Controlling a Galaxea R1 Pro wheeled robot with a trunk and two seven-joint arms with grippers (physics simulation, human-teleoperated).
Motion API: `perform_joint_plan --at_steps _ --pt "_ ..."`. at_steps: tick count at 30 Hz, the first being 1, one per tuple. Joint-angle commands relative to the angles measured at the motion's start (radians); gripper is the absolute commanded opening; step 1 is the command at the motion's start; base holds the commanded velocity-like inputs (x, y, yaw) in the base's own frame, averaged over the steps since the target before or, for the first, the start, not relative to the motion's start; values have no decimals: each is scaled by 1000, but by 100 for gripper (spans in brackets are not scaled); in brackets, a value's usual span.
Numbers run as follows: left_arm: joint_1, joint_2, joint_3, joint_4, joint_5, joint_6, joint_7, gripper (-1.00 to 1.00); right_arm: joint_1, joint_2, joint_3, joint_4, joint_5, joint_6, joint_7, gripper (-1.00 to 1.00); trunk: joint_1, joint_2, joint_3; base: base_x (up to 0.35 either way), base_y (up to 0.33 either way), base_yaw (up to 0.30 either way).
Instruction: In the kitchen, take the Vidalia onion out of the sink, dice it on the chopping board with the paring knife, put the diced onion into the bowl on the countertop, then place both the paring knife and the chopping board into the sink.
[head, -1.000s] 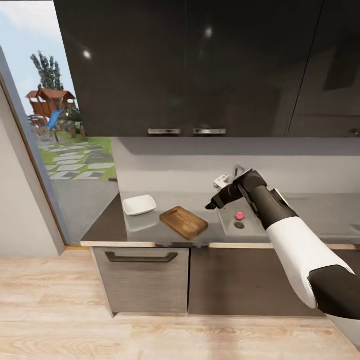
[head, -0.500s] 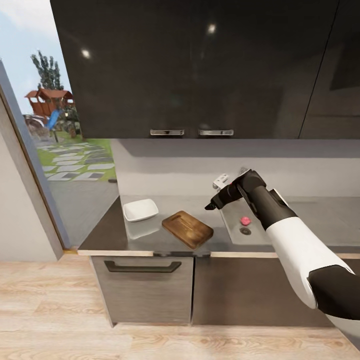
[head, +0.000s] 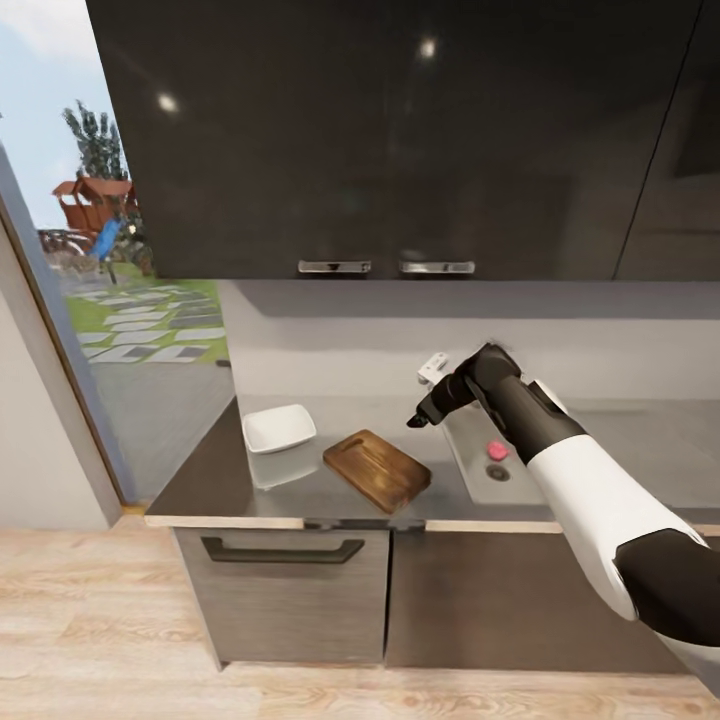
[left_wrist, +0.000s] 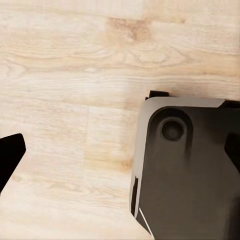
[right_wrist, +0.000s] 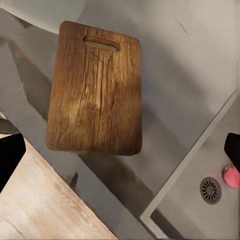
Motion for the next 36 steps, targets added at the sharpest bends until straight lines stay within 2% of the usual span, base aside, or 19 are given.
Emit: perform_joint_plan --at_steps 1,19,26,32,36 --pt "0 0 4 0 3 -2 -1 100 -1 0 3 -1 10 1 9 100 1 -1 -1 311 0 85" --pt "0 0 4 3 4 0 -1 100 1 3 7 14 8 -6 9 100 1 -1 -21 317 0 181" --pt "0 -1 3 7 4 0 -1 100 4 5 11 59 7 -73 12 100 1 -1 -30 72 0 196" --pt "0 -2 2 9 4 0 -1 100 4 4 59 90 7 -113 19 100 1 -1 -37 7 0 196" --pt "0 -2 2 10 4 0 -1 100 4 1 84 93 8 -135 63 100 1 -1 -42 1 0 193"
